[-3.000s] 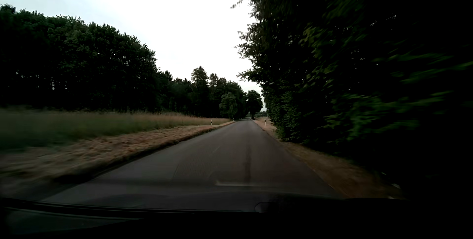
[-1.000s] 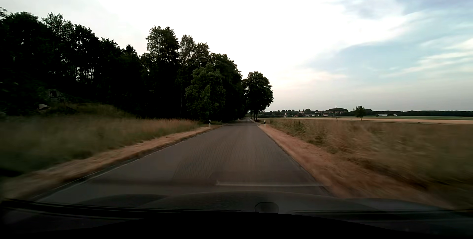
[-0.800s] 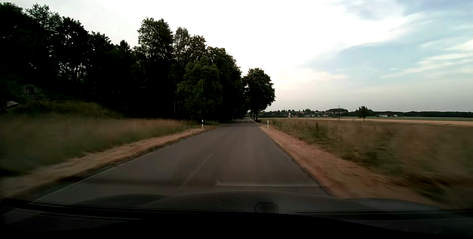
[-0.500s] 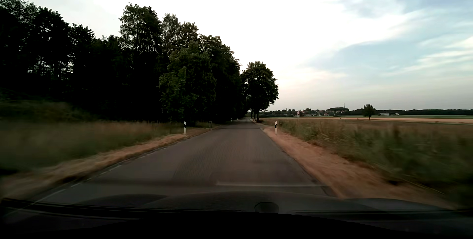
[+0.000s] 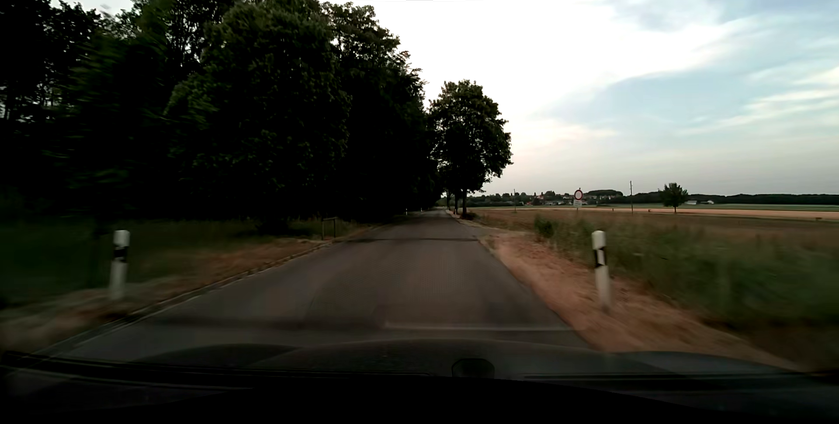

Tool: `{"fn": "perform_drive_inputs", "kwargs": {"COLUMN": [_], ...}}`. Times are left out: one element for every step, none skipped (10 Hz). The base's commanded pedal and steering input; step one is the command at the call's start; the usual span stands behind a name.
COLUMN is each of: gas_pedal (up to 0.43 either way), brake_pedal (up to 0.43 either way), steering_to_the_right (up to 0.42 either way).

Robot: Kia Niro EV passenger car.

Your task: Follow the waypoints while adhering to traffic rules and regulations

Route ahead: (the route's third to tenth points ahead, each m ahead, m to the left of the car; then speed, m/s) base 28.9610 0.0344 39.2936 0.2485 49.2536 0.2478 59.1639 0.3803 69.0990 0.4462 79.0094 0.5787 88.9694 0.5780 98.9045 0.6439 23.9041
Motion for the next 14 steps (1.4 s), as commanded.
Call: {"fn": "perform_drive_inputs", "kwargs": {"gas_pedal": [0.169,0.169,0.169,0.169,0.169,0.169,0.169,0.169,0.169,0.169,0.169,0.169,0.169,0.169], "brake_pedal": [0.006,0.006,0.006,0.006,0.006,0.006,0.006,0.006,0.006,0.006,0.006,0.006,0.006,0.006], "steering_to_the_right": [-0.005,-0.005,-0.005,-0.005,-0.005,-0.004,-0.004,-0.004,-0.003,-0.003,-0.001,-0.002,-0.001,-0.001]}}
